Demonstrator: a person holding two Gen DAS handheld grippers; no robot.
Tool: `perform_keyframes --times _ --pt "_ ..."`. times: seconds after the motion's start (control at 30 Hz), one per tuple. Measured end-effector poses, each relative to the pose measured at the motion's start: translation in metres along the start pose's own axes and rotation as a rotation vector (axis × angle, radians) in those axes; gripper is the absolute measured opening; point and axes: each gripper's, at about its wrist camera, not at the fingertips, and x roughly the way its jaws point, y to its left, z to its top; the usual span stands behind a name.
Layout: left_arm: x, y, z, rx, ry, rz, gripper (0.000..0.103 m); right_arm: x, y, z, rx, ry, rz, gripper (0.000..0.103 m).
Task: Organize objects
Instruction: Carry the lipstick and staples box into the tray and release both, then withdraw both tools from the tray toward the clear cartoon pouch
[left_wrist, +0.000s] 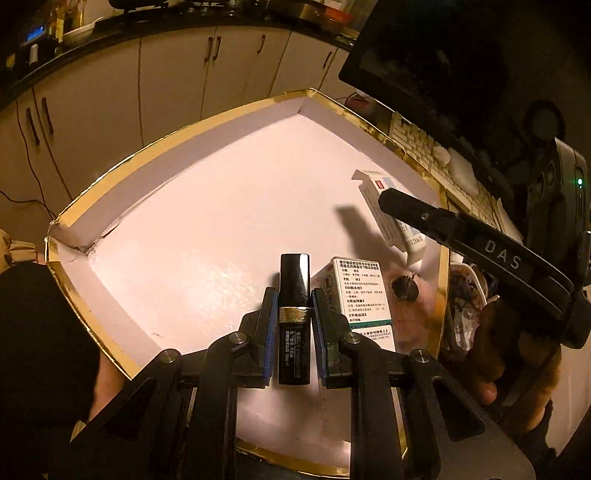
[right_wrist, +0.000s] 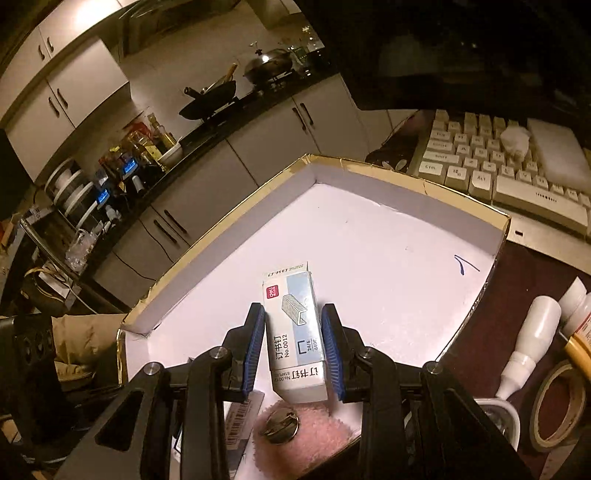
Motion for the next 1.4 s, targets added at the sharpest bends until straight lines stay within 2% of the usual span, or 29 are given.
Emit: perform_keyframes --times 0.17,0.43,0.5,0.57,0.63,0.7,0.87,1.0,1.2,1.3,1.4 --pt "0.003 -0.005 0.0 0.009 0.003 0.004 0.017 0.005 0.013 -0.004 -0.09 -0.006 -0.065 0.033" --pt "0.001 -0.006 0.001 0.013 -0.024 0.005 0.017 0.008 0.022 -0.012 -0.185 0.009 -0.098 0.034" --pt "-0.002 -0.005 0.002 0.007 -0.038 0.016 0.027 0.008 0.022 -0.012 -0.19 0.016 -0.095 0.035" --pt "-0.009 -0.004 0.001 0.0 -0.064 0.013 0.029 0.007 0.02 -0.01 -0.18 0.025 -0.08 0.039" --pt "-0.017 -0.003 -0.002 -0.013 -0.087 -0.003 0.031 0.005 0.018 -0.008 -0.15 0.039 -0.047 0.052" --pt "-0.023 -0.002 -0.004 -0.023 -0.097 -0.012 0.032 0.0 0.016 -0.007 -0.122 0.036 -0.001 0.057" --pt "-0.043 -0.009 -0.016 -0.01 -0.144 -0.036 0.032 -0.043 0.01 -0.011 -0.082 -0.043 0.027 0.057" --pt "-0.053 -0.024 -0.027 0.026 -0.165 -0.064 0.032 -0.079 -0.009 -0.033 -0.04 -0.047 0.035 0.057" --pt "-0.043 -0.062 -0.032 0.089 -0.136 -0.099 0.032 -0.125 -0.042 -0.071 0.027 -0.059 0.028 0.057" --pt "-0.042 -0.087 -0.04 0.132 -0.125 -0.121 0.033 -0.144 -0.055 -0.09 0.034 -0.074 -0.018 0.057" --pt "-0.036 -0.108 -0.045 0.166 -0.106 -0.134 0.043 -0.156 -0.07 -0.104 0.053 -0.073 -0.047 0.057"
